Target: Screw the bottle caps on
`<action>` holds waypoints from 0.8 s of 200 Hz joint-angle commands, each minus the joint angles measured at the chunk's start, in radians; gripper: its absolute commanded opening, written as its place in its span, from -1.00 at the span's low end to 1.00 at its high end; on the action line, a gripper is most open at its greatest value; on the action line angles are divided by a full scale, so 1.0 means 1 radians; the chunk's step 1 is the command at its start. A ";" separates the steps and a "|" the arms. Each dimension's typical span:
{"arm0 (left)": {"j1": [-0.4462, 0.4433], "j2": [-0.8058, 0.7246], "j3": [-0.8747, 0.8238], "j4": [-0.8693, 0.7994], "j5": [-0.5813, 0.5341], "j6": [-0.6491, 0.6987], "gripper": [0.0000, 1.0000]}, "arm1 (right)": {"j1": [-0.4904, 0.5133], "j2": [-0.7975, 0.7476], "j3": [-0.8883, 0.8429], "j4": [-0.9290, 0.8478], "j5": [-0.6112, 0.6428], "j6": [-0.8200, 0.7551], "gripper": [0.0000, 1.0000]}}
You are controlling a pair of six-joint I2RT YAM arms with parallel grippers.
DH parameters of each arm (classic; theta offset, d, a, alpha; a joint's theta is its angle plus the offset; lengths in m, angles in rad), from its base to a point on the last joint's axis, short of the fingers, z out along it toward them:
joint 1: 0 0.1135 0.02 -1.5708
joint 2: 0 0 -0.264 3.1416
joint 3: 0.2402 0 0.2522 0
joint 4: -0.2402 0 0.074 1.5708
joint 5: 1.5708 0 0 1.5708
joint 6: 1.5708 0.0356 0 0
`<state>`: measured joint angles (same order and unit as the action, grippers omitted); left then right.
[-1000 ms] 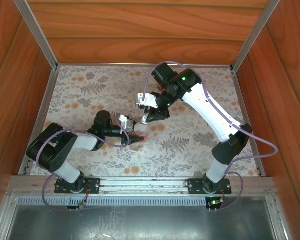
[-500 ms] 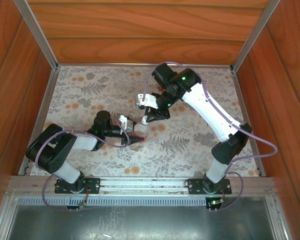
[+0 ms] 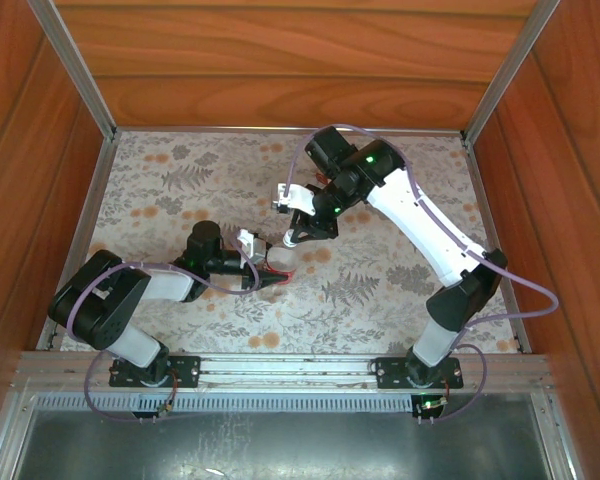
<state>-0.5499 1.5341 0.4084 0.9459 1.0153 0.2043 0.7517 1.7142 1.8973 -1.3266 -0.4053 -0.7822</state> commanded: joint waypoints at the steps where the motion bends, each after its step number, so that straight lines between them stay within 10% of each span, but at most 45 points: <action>1: 0.003 -0.018 0.017 -0.016 -0.068 0.021 0.21 | 0.005 -0.004 -0.031 0.014 0.063 0.182 -0.34; 101: -0.005 0.012 0.029 -0.021 -0.119 0.077 0.19 | 0.015 0.058 0.018 -0.077 0.131 1.003 -0.50; 160: -0.005 0.008 0.015 -0.024 -0.110 0.078 0.20 | 0.014 0.014 0.040 -0.033 0.182 1.000 -0.02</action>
<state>-0.5522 1.5337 0.4271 0.9306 0.9249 0.2386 0.7601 1.7210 1.9167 -1.3235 -0.2871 0.2008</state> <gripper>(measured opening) 0.601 0.438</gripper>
